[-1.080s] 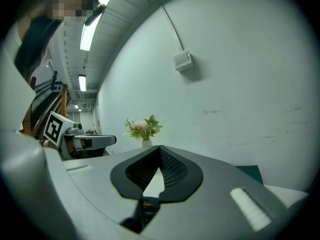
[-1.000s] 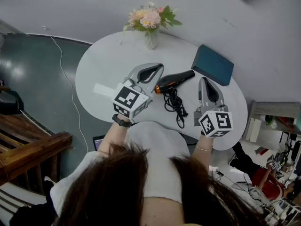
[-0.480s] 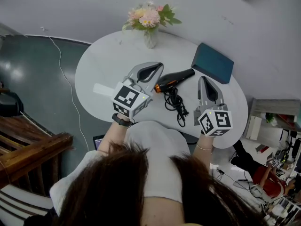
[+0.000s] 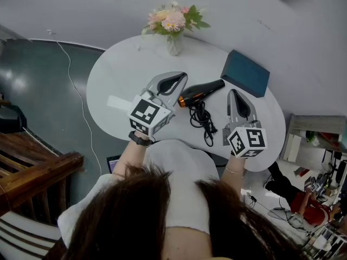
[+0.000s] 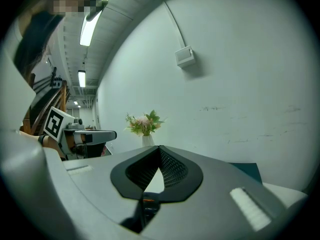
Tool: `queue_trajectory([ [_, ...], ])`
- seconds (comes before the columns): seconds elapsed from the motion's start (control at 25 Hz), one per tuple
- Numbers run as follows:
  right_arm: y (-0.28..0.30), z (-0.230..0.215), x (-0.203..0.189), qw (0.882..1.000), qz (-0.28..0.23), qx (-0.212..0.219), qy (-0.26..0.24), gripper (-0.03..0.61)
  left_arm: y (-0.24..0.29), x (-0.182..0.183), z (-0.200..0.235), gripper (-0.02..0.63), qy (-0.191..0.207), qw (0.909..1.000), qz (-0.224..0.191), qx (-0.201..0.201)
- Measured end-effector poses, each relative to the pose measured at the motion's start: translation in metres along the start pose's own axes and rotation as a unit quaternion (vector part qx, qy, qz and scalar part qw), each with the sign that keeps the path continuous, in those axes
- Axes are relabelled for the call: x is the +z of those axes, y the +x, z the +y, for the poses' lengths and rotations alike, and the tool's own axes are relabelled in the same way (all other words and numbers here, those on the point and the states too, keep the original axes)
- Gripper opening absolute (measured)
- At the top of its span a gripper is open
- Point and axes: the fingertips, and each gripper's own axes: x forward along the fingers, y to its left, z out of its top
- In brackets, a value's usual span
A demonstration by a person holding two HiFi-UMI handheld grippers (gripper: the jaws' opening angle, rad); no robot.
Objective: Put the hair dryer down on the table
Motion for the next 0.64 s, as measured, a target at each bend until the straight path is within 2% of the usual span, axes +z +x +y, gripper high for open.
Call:
queue_trajectory([
  [0.64,0.0000,-0.0007,0.0001,1.000,-0.001,0.004,0.006,0.002,-0.0013,0.0038,0.0002,0.060,-0.001,1.0000,-0.007,0.002],
])
